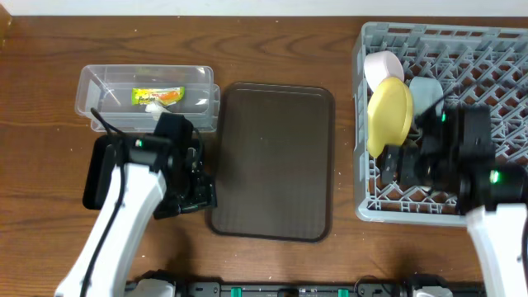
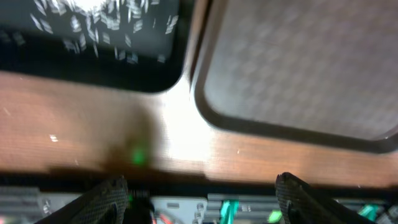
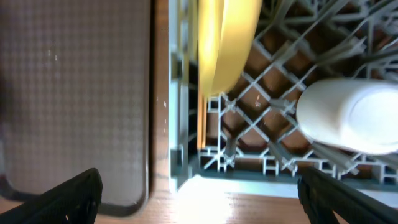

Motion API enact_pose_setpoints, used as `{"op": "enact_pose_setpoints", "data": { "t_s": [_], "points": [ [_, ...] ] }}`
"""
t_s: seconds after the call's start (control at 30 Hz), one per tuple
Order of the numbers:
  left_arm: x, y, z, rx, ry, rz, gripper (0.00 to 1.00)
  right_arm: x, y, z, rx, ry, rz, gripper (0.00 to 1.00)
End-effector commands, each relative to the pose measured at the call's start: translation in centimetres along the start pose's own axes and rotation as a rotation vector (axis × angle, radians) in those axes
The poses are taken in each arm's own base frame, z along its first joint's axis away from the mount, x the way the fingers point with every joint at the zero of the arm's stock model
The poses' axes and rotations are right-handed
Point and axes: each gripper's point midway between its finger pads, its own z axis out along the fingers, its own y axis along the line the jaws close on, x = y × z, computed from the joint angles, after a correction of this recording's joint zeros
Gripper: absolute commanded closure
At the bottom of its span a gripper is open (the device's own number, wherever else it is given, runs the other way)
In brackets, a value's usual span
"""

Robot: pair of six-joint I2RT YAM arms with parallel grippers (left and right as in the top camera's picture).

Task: Sort waste into correct bins and load items into the dishwasher rack

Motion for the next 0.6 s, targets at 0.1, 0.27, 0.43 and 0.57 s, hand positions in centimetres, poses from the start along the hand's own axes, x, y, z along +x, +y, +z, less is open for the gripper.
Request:
{"op": "enact_pose_setpoints", "data": {
  "t_s": [0.1, 0.27, 0.43, 0.57],
  "points": [
    [-1.1, 0.0, -5.3, -0.041, -0.483, 0.124, 0.17, 2.9, -0.2, 0.4, -0.022, -0.131, -0.027, 0.01],
    [-0.9, -0.2, -9.2, 0.050, -0.726, 0.133, 0.11, 4.3, -0.5, 0.7, -0.028, -0.163, -0.032, 0.01],
    [0.2, 0.1, -10.8, 0.095, -0.807, 0.130, 0.10, 5.6, -0.9, 1.3, -0.019, -0.116, -0.026, 0.01],
    [0.4, 0.2, -11.0, 0.102, -0.820, 0.130, 0.10, 5.9, -0.9, 1.4, -0.016, -0.104, -0.024, 0.01]
  ]
}}
